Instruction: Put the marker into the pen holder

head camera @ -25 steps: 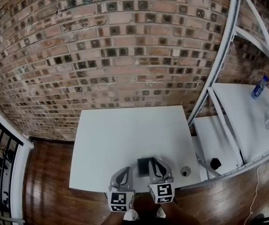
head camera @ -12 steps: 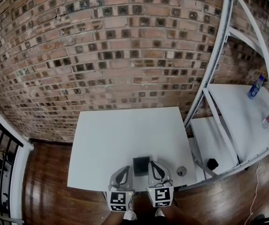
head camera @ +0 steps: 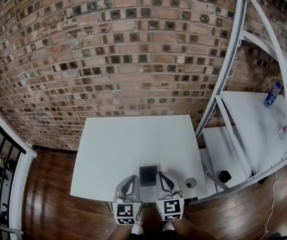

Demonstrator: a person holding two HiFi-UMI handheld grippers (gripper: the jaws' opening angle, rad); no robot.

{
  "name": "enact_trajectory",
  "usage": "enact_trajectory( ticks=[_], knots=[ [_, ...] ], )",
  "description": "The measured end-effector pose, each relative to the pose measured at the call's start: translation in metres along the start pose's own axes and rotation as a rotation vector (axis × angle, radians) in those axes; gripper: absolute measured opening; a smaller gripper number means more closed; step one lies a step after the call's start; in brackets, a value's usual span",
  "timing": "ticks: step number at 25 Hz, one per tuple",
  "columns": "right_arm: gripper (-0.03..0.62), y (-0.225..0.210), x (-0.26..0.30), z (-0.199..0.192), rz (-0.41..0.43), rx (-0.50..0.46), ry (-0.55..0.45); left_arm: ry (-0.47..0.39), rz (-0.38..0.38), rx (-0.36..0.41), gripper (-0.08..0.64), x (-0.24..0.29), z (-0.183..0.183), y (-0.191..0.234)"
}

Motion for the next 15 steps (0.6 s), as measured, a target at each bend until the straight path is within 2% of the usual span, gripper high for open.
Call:
enact_trajectory(
  ticks=[15],
  knots=[
    [0.002,-0.001,-0.014,0.008,0.014,-0.005,-0.019,-0.010,0.021,0.026,0.014,-0.012,0.002,-0.013]
  ],
)
Point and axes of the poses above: the fingertips, and each gripper's own axes: x forward along the fingers, y to its left, z out of its top, the point moved 2 cm from there along -x, backward along the fingers, and after that the axes turned 5 degrees about -z, right-handed, at the moved point
